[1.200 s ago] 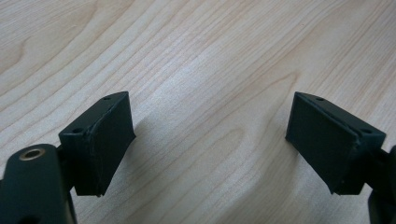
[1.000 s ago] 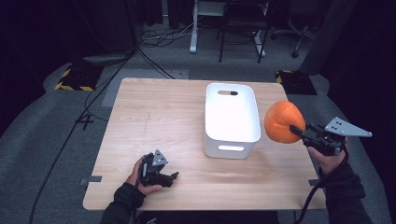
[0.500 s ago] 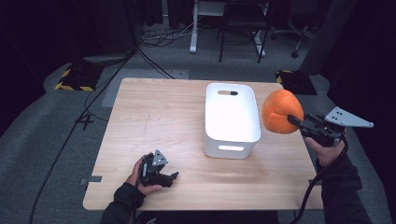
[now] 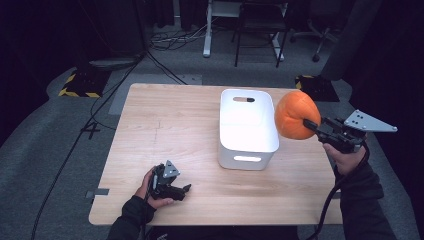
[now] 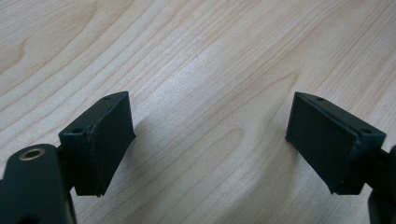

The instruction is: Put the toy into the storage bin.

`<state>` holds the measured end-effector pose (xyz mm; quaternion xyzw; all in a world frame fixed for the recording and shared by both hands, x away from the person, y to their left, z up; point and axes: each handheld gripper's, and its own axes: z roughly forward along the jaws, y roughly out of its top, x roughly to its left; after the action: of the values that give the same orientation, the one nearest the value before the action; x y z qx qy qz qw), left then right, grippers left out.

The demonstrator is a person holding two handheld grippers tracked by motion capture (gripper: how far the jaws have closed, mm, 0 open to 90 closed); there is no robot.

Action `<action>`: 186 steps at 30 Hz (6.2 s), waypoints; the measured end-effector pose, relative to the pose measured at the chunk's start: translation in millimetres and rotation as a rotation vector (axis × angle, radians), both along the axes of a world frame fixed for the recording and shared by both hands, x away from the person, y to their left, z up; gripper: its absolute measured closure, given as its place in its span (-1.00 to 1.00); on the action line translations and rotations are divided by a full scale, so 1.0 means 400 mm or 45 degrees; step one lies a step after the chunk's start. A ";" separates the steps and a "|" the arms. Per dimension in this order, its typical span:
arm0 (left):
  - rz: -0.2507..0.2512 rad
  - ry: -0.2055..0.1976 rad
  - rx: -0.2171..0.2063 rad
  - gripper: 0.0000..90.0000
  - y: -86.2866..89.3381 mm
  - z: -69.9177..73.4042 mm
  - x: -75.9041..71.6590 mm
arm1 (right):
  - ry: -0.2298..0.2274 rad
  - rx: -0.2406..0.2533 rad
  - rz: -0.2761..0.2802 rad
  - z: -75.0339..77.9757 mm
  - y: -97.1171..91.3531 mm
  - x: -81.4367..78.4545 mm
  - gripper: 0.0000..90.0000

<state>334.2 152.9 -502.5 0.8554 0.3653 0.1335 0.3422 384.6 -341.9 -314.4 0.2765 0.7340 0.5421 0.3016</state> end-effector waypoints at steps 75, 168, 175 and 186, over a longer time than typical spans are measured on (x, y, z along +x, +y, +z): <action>-0.004 0.000 0.006 -0.66 0.001 0.000 0.000 | 0.120 -0.192 0.271 -0.037 0.234 0.030 0.35; 0.001 0.000 0.000 -0.66 0.000 0.000 0.000 | 0.433 -0.564 0.321 -0.098 0.356 0.135 0.24; 0.001 -0.001 0.000 -0.66 0.000 0.000 0.000 | 0.425 -0.557 0.306 -0.096 0.351 0.134 0.19; 0.000 0.000 0.000 -0.66 0.000 0.000 0.000 | 0.391 -0.532 0.271 -0.088 0.339 0.129 0.00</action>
<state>334.2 152.9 -502.5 0.8554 0.3652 0.1336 0.3421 436.1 -206.3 -349.6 0.2085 0.8918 0.3594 0.1788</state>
